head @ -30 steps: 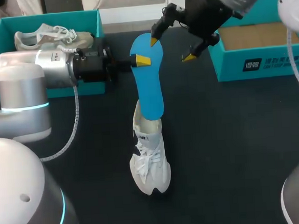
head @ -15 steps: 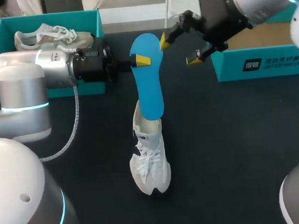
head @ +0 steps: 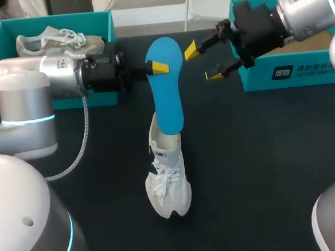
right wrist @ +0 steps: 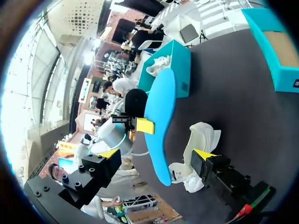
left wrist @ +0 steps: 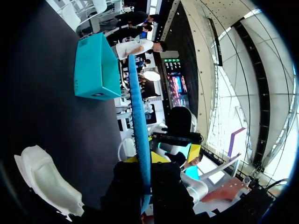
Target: Take the shoe out of the shoebox, open the shoe tongue, remove and reinsert the insole, then place the shoe into the shoebox
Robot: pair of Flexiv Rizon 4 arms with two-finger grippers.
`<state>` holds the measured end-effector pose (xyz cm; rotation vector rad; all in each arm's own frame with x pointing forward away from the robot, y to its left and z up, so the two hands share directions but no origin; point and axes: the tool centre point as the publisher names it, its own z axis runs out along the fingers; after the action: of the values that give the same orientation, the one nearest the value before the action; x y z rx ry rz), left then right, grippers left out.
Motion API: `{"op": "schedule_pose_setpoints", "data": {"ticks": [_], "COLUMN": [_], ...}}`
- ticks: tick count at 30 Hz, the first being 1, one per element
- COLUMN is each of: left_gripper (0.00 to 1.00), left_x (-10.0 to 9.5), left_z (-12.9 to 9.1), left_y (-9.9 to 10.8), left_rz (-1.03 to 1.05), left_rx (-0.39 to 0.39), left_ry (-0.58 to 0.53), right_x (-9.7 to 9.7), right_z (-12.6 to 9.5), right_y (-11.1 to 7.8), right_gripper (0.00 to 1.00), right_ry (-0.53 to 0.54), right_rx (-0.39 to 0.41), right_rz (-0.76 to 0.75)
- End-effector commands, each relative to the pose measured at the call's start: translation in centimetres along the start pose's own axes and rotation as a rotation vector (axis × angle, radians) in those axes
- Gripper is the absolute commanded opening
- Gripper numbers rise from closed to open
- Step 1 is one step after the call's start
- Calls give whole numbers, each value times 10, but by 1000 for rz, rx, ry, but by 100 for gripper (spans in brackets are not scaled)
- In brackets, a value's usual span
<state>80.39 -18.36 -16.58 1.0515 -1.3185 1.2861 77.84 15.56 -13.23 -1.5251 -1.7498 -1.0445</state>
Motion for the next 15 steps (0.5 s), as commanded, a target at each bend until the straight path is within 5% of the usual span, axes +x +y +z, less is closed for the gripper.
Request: {"op": "schedule_pose_setpoints", "data": {"ticks": [1, 12, 15], "left_gripper": [0, 0, 0], "left_x": [-1, -1, -1], "left_z": [0, 0, 0], "left_y": [0, 0, 0], "left_rz": [0, 0, 0], "left_rx": [-2, -2, -2], "left_ry": [1, 1, 1], "right_x": [0, 0, -8], "right_z": [6, 6, 4], "right_y": [6, 6, 2], "right_gripper": [100, 100, 100], "right_ry": [11, 11, 86], "right_rx": [8, 8, -36], "right_rz": [-1, -1, -18]}}
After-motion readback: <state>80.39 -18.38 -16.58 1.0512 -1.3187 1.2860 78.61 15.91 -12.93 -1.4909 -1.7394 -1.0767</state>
